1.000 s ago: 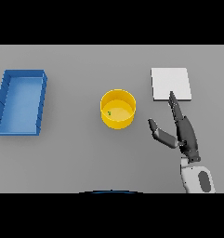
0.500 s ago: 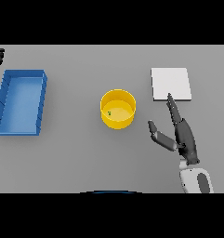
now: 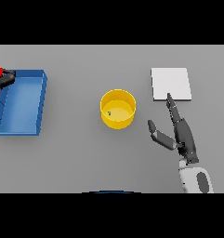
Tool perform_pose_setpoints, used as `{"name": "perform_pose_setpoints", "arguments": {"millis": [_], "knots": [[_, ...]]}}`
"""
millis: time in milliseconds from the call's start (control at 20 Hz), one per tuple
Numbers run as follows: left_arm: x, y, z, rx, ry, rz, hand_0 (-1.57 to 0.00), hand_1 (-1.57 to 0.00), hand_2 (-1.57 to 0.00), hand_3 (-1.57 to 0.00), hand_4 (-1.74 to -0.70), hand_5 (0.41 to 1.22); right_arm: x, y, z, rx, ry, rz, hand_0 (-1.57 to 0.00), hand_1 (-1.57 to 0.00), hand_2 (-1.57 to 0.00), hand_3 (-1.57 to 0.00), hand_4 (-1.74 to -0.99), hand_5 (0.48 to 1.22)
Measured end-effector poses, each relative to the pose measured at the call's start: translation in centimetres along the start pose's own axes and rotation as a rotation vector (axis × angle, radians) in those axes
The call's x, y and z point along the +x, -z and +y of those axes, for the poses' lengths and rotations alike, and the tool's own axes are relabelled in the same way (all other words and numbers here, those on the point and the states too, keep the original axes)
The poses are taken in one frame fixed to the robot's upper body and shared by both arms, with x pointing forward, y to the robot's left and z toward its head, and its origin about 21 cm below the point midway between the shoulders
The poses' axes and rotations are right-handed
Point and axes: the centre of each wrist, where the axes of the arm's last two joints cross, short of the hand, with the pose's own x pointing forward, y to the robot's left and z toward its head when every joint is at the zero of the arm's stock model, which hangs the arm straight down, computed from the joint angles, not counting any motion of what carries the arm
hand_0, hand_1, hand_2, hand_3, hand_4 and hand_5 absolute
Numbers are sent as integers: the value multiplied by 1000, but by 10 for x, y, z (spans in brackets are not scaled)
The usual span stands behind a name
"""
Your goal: Pick up the red beaker and tilt it to pour out 1 green nut into yellow bowl. Pick up the yellow bowl and place it on the metallic measuring scale.
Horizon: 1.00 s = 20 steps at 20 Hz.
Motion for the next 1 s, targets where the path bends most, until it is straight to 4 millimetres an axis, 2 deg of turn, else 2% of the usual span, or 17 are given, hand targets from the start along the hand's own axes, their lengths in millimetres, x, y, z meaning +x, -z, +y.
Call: {"name": "perform_pose_setpoints", "arguments": {"millis": [50,150,250,350,550,600,700,800,850,900,1000], "knots": [[-1,-5,4,-43,-5,-26,-940,-860,-817,-843,-1126,705,0,0,-1,-1,4,-5,1,1,1,1,-1149,670],[-3,-10,12,-134,-43,-39,-601,-550,-522,-539,-976,664,0,-1,-2,6,4,-16,1,1,1,1,-1153,670],[-3,-11,12,-164,36,-12,-384,-351,-334,-345,-875,644,-1,1,-2,3,11,5,1,1,1,1,-1155,669],[-1,-9,9,-171,92,7,-246,-225,-213,-220,-828,627,-3,-1,1,5,0,-5,1,1,1,1,-1156,665],[-7,-5,3,-136,146,18,-100,-91,-87,-90,-783,631,0,-1,1,-10,-32,-15,1,1,1,1,-1154,657],[-6,-6,4,-129,143,-12,-80,-73,-69,-72,-776,631,1,2,-2,-15,-41,3,1,1,1,1,-1144,644],[2,-8,4,-120,113,-59,-51,-46,-44,-45,-779,635,4,1,3,-13,-95,38,1,1,1,1,-1115,638],[2,-10,3,-118,78,-102,-32,-29,-28,-29,-786,652,11,8,-2,54,-144,-11,1,1,1,1,-1080,662],[-2,-13,0,-132,56,-116,-25,-23,-22,-23,-793,657,12,11,-4,112,-180,-23,1,1,1,1,-1088,665],[-2,-14,-1,-134,44,-122,-20,-18,-17,-18,-798,661,17,22,-3,170,-232,-22,1,1,1,1,-1103,662],[-2,-15,-5,-145,32,-118,-13,-11,-11,-11,-800,673,25,33,-8,249,-408,-31,1,1,1,1,-1128,637]]}}
